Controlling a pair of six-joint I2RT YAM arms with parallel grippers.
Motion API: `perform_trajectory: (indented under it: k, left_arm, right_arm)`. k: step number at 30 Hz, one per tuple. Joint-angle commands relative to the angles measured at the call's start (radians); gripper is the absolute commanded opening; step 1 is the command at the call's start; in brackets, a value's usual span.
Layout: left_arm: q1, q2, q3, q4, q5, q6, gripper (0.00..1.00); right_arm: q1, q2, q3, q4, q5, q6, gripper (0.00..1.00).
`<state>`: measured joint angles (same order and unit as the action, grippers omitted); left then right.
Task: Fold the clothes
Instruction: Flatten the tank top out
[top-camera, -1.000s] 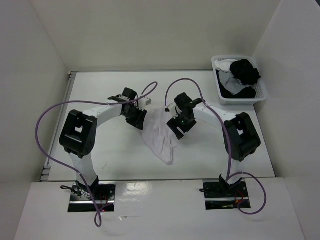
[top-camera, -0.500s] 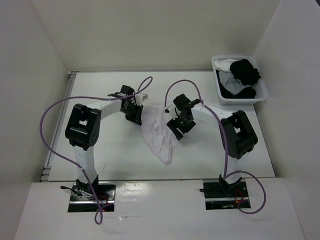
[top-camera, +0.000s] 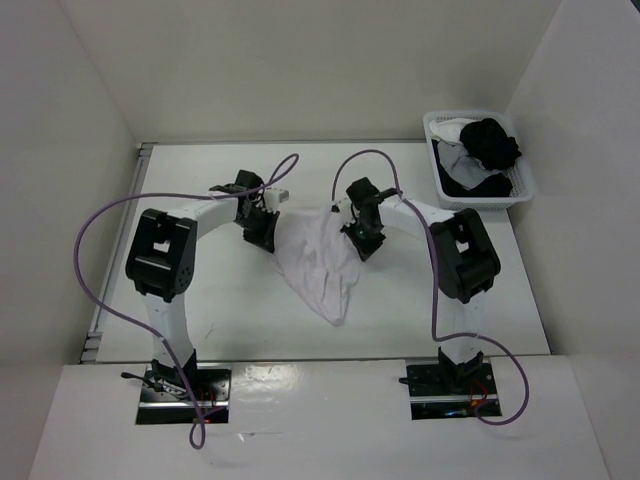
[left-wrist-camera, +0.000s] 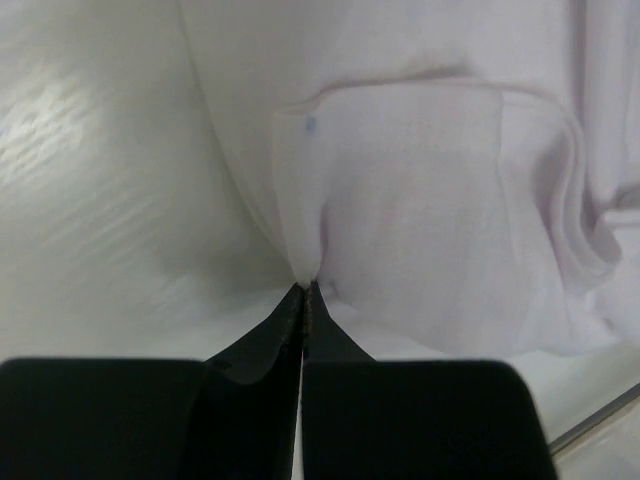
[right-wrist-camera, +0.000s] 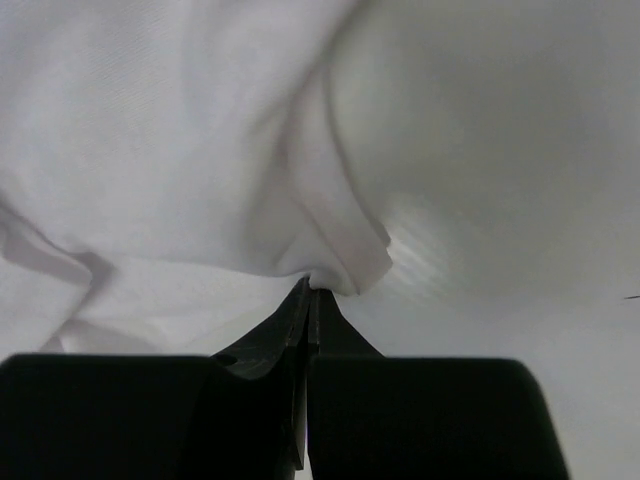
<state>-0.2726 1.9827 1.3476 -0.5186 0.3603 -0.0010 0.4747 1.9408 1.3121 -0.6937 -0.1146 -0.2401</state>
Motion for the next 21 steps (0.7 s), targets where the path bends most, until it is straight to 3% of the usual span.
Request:
perform_trajectory:
  k: [1,8,19,20,21]
  left_arm:
    - [0.021,-0.099,-0.027,-0.098,-0.043,0.061,0.0]
    - [0.03,-0.214,-0.102,-0.12,-0.02,0.105,0.0]
    - [0.03,-0.162,-0.102,-0.132,0.028,0.114,0.0]
    - [0.03,-0.162,-0.102,-0.132,0.028,0.114,0.0]
    - [0.03,-0.162,-0.102,-0.132,0.028,0.114,0.0]
  right_arm:
    - [-0.066,0.075,0.078,0.063,0.056,-0.007,0.0]
    - [-0.177,0.168,0.289,0.063,0.15,-0.037,0.0]
    - [-0.211,0.29,0.581,0.054,0.228,-0.015,0.0]
    - [-0.211,0.29,0.581,0.031,0.228,-0.002,0.19]
    - [-0.211,0.278,0.581,0.031,0.228,-0.002,0.29]
